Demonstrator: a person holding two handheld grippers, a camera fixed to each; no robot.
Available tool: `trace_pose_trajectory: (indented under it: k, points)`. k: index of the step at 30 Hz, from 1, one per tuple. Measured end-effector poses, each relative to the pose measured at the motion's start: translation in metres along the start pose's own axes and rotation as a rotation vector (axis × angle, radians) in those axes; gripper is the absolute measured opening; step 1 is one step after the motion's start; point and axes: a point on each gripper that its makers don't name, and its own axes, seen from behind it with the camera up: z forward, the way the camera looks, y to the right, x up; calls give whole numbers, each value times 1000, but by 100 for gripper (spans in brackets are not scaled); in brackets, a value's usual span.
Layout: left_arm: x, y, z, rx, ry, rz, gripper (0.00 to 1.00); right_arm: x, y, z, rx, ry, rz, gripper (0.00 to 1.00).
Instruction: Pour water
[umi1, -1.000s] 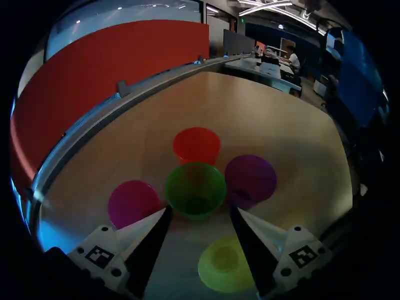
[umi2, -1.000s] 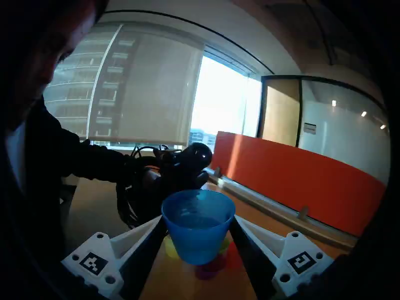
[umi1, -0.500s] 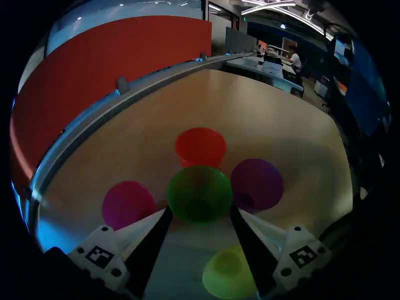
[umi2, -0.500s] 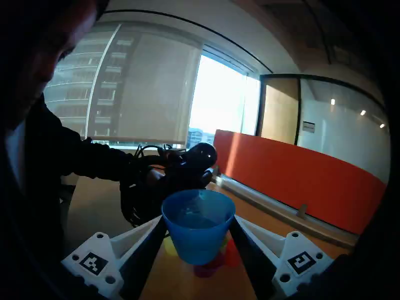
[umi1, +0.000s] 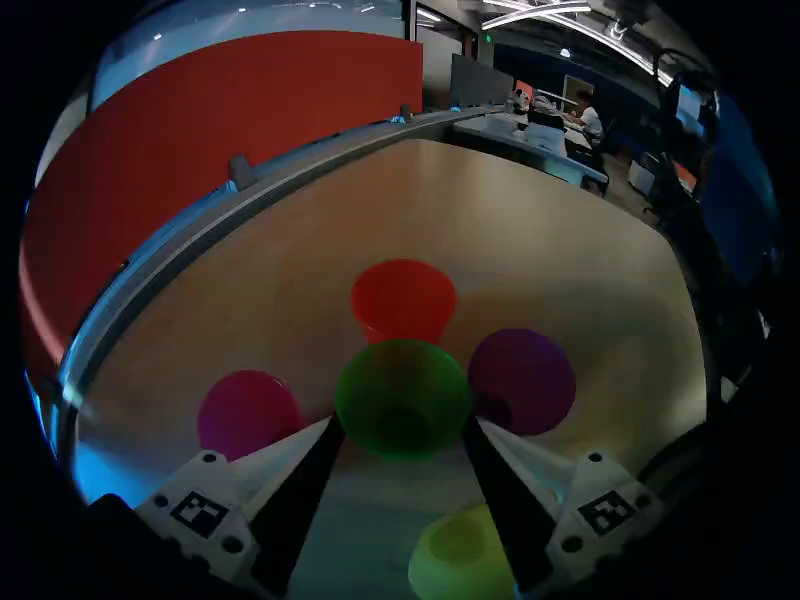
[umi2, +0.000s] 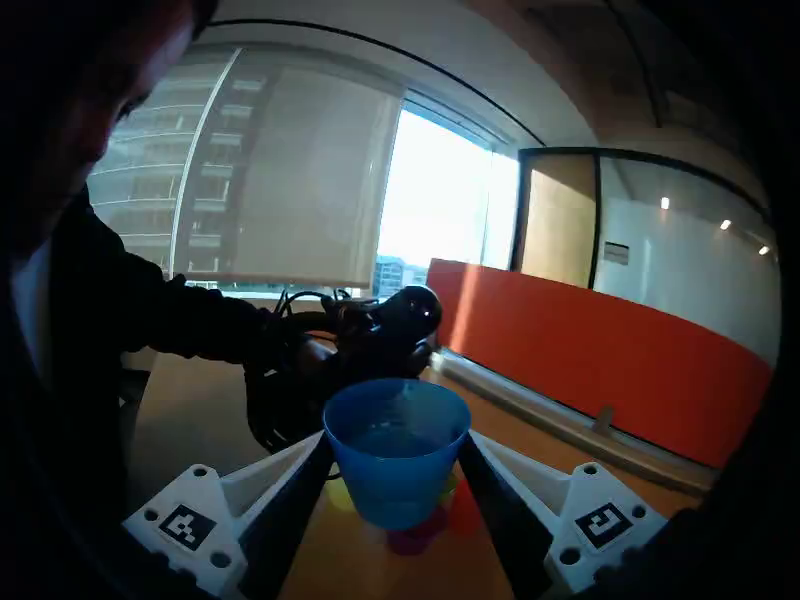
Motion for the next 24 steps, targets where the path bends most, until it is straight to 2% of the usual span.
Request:
trace_pose_trajectory:
  k: [24]
  points:
    - [8,-6,14,-2,16,-13,85,-6,2,2,-2,-10,9,89]
